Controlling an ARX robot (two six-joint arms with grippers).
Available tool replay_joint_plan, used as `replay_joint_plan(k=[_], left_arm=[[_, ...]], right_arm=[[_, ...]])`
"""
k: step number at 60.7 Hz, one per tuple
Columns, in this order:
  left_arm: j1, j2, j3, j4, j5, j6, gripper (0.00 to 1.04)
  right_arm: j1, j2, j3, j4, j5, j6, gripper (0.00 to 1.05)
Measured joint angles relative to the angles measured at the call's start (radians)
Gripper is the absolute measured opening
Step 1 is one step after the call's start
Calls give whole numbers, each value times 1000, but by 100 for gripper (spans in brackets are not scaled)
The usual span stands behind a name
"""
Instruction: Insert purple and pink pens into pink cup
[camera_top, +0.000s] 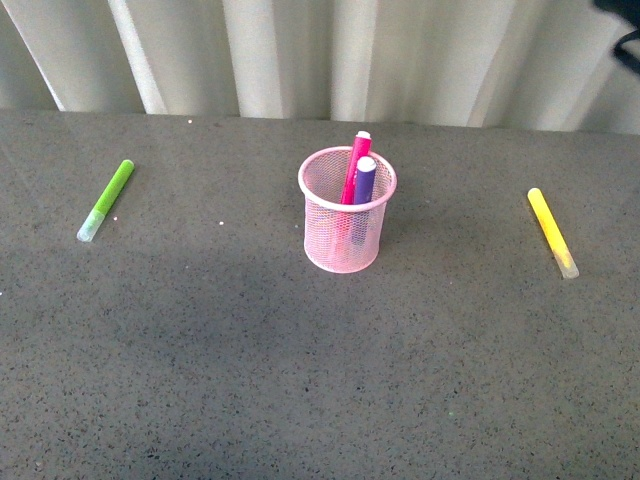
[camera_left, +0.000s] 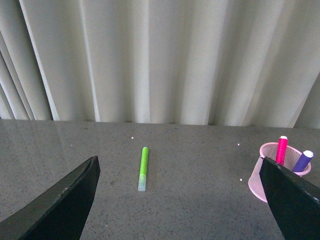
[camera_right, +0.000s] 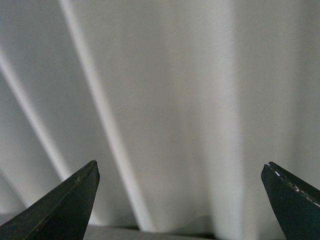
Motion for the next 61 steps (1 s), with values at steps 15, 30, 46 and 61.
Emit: replay_joint_plan(k=[15, 30, 46, 61], left_arm=[[0, 0, 0, 0, 0, 0, 98], [0, 0, 0, 0, 0, 0, 98], [0, -1, 0, 0, 0, 0, 98], [0, 0, 0, 0, 0, 0, 98]], right_arm=[[-80, -336, -148, -65, 63, -112, 98], [-79, -715, -349, -122, 59, -158, 98], [-105, -1025, -543, -639, 137, -220, 59], [-105, -1177, -724, -610, 136, -228, 6]])
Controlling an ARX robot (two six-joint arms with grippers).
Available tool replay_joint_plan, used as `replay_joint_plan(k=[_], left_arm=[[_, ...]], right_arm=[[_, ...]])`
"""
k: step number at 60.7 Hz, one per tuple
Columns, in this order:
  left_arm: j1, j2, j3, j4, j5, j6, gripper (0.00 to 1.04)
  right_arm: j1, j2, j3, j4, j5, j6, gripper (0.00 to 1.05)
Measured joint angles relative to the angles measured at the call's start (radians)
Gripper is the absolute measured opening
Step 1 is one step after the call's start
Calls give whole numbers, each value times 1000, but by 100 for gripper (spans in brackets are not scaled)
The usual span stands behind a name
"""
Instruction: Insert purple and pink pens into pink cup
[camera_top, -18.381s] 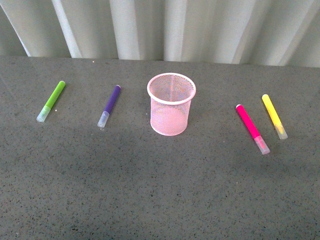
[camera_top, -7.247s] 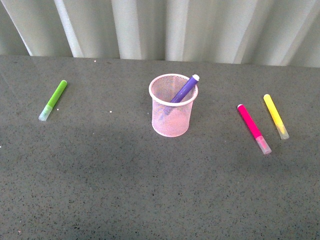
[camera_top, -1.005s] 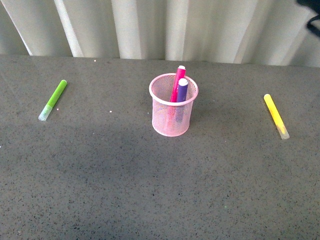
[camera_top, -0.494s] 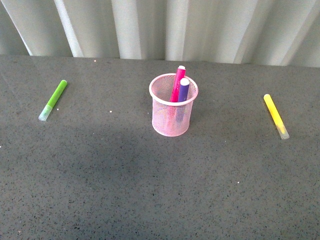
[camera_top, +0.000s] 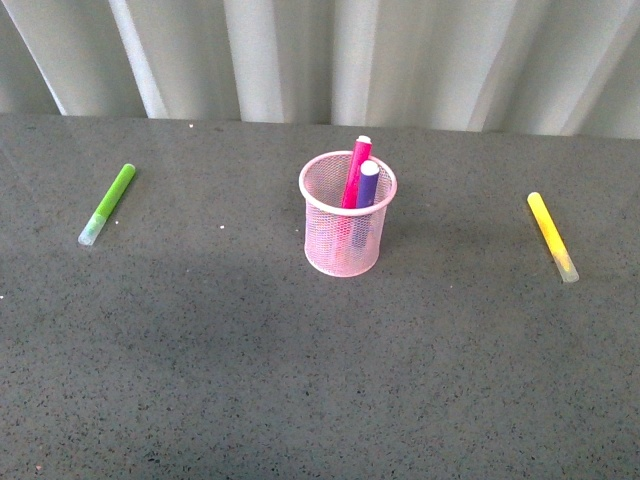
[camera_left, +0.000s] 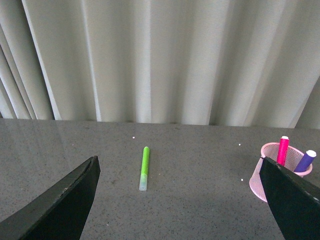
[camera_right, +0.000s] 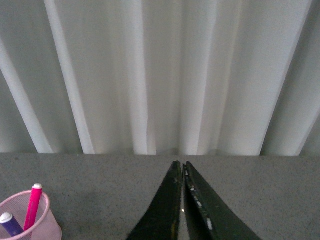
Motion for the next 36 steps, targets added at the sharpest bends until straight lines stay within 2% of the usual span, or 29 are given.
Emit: replay_joint_plan(k=[1, 36], left_arm=[[0, 0, 0, 0, 0, 0, 98], [0, 0, 0, 0, 0, 0, 98]], right_arm=[[0, -9, -10, 0, 0, -3, 3], [0, -299, -176, -124, 0, -3, 3]])
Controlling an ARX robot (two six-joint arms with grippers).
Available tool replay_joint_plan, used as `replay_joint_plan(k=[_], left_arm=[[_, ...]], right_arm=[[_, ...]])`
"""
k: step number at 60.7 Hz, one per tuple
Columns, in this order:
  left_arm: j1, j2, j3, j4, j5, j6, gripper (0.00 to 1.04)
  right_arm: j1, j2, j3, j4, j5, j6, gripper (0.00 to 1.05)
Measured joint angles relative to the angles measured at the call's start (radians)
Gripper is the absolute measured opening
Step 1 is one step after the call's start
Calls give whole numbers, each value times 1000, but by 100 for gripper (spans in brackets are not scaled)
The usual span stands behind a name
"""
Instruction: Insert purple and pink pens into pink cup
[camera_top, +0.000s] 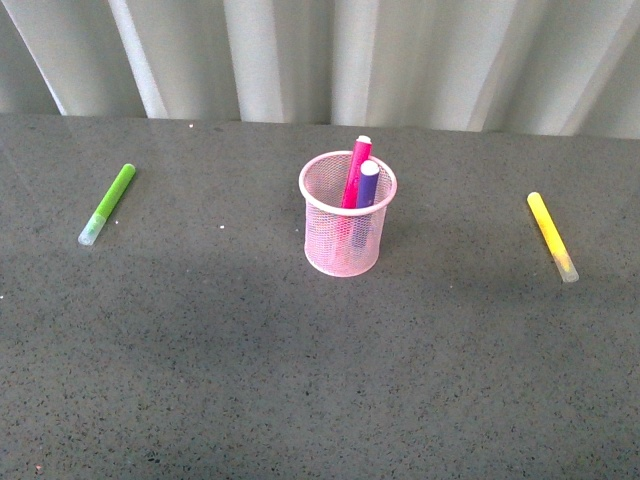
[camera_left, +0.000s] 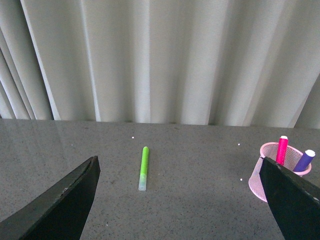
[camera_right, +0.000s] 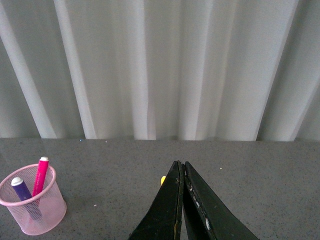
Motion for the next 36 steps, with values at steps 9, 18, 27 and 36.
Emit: replay_joint_plan(k=[9, 18, 27, 36], left_arm=[[0, 0, 0, 0, 0, 0, 98], [0, 0, 0, 0, 0, 0, 98], [0, 0, 0, 0, 0, 0, 98], [0, 0, 0, 0, 0, 0, 98]], right_arm=[[0, -72, -21, -52, 0, 0, 3], [0, -124, -43, -55, 0, 0, 3], [0, -220, -43, -146, 0, 0, 3], [0, -280, -43, -206, 0, 0, 3]])
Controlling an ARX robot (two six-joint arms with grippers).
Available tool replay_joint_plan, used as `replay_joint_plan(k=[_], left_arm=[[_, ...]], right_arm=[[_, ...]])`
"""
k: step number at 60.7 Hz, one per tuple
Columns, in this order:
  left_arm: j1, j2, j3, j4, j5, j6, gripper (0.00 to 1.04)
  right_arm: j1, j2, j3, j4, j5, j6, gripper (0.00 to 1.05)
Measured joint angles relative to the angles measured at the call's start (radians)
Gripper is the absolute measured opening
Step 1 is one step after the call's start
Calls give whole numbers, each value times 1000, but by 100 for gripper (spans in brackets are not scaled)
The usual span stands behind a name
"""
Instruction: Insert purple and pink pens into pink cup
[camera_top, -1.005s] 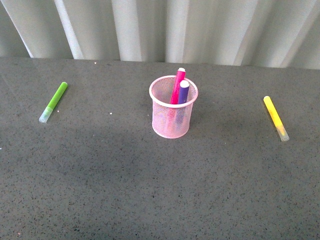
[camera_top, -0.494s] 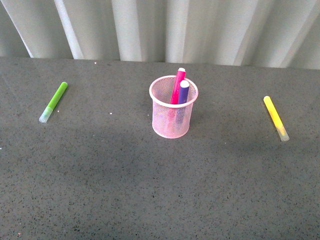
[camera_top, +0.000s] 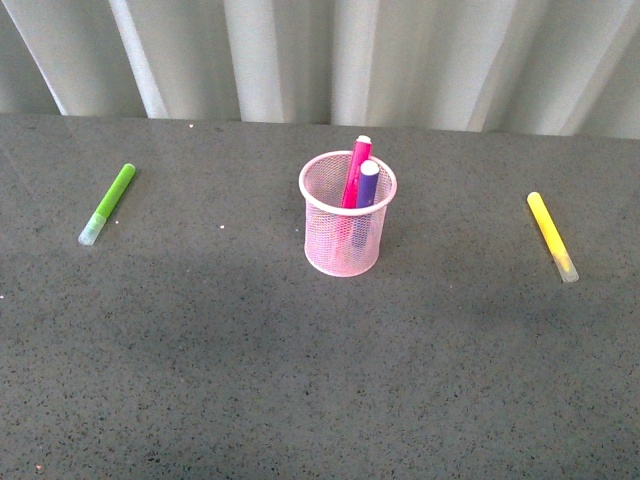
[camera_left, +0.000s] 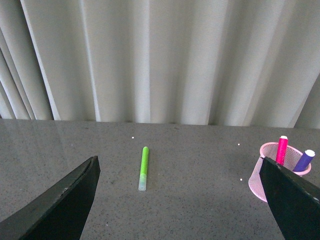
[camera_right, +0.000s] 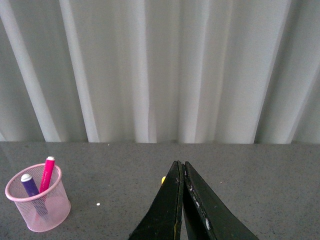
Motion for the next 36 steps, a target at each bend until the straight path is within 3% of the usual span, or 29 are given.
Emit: replay_joint_plan(k=[27, 32, 36], left_arm=[[0, 0, 0, 0, 0, 0, 98], [0, 0, 0, 0, 0, 0, 98], [0, 0, 0, 0, 0, 0, 98]], right_arm=[[0, -137, 0, -135, 0, 0, 3], [0, -241, 0, -275, 0, 0, 3], [0, -293, 0, -299, 1, 0, 3]])
